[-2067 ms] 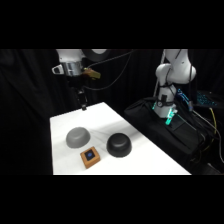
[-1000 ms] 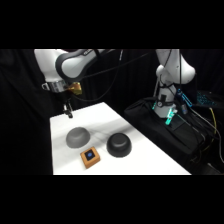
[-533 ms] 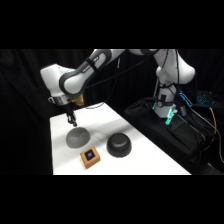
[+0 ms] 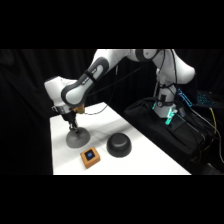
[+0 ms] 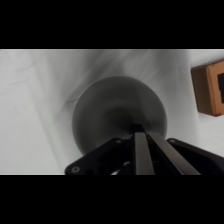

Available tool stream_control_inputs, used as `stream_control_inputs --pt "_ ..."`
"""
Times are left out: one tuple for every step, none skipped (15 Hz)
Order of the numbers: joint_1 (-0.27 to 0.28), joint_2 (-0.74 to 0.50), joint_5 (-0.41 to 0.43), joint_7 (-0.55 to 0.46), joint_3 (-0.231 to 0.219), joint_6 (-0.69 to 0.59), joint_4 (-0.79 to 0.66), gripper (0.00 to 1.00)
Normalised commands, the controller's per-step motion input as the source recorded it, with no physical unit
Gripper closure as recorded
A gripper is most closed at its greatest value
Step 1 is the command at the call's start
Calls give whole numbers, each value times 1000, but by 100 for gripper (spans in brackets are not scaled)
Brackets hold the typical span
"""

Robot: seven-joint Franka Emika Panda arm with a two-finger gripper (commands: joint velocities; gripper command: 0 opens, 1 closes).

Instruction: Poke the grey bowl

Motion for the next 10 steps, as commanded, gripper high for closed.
stream_control_inputs --pt "-68 163 130 -103 85 134 203 100" --pt "-66 149 123 -109 81 122 197 100" --pt "-49 116 94 -88 54 127 159 100" --pt "-44 82 86 -80 41 128 120 100" --pt "-25 -6 57 -65 17 106 42 100" --pt "9 -114 16 -6 -28 81 -51 100" --pt "22 -249 -9 -24 -37 31 -160 100" --pt "36 -343 -37 -32 -49 -25 -227 100" --pt "36 -419 -32 -18 -49 -76 -279 100" --pt "4 -481 8 -91 -4 -114 -318 100"
